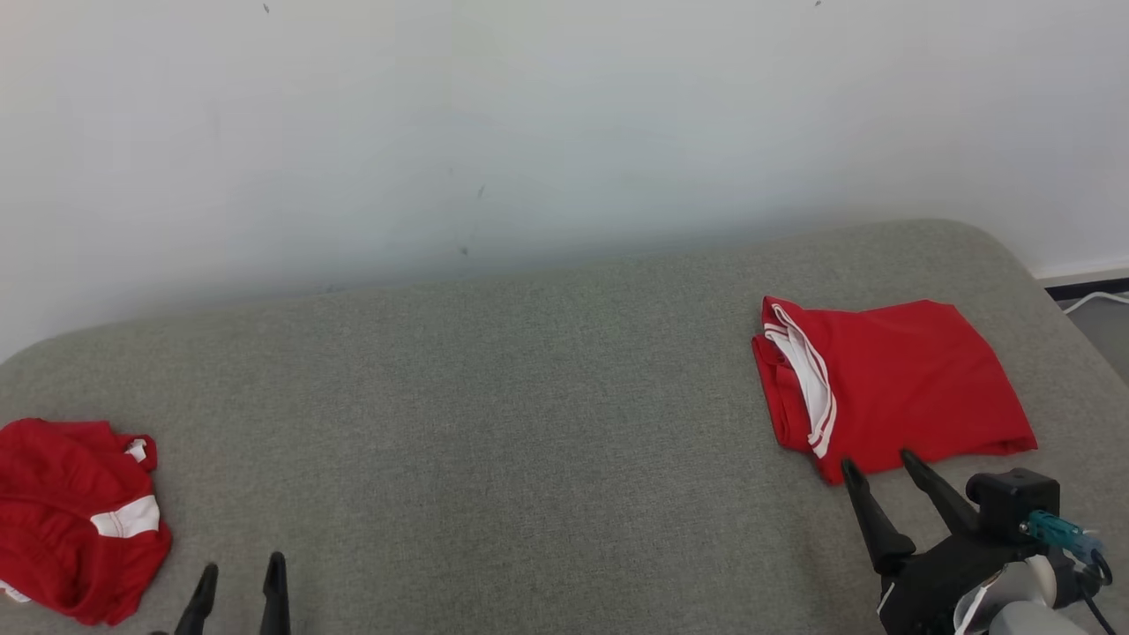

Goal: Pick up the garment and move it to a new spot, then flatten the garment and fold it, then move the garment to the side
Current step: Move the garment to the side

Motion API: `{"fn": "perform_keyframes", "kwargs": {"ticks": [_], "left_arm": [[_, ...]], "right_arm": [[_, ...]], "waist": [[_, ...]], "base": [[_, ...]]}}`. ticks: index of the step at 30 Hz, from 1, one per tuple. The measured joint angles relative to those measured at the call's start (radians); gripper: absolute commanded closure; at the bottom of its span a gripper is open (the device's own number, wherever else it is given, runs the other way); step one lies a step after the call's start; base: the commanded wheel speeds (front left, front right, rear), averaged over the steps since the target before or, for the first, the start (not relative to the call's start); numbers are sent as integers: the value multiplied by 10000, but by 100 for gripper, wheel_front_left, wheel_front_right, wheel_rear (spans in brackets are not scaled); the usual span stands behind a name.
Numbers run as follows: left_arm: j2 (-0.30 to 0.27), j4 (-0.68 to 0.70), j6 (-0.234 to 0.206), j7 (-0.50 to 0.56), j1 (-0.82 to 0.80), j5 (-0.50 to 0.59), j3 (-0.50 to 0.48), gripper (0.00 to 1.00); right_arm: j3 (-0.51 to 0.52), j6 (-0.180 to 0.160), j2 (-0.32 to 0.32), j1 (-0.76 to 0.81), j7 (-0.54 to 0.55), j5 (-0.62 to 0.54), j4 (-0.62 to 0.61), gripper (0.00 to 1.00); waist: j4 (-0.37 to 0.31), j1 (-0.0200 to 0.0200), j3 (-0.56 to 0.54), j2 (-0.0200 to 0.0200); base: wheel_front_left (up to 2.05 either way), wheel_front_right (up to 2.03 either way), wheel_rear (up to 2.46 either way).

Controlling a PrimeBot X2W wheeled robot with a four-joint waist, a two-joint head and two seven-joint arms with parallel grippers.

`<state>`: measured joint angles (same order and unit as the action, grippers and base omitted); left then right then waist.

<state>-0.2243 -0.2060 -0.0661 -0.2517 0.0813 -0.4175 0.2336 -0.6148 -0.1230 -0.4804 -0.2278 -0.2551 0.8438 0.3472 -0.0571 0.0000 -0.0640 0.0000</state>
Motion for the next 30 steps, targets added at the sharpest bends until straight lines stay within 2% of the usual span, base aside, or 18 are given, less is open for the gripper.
{"fn": "perform_keyframes", "kwargs": {"ticks": [8,18,30], "left_arm": [[4,221,-196,0,-6,215,-169,0],[98,462,-307,0,-26,318,-439,0],[201,591,-320,0,-28,487,-535,0]], "right_arm": [[767,-13,29,584,0,-1087,-646,0],[2192,-15,715,1268,-2,-2044,-903,0],[3010,-15,1150,1624,-2,-3137,-1444,0]], "waist": [[21,0,127,0],[110,0,284,0],[197,0,353,0]], "base": [[0,0,0],[0,0,0],[0,0,0]]}}
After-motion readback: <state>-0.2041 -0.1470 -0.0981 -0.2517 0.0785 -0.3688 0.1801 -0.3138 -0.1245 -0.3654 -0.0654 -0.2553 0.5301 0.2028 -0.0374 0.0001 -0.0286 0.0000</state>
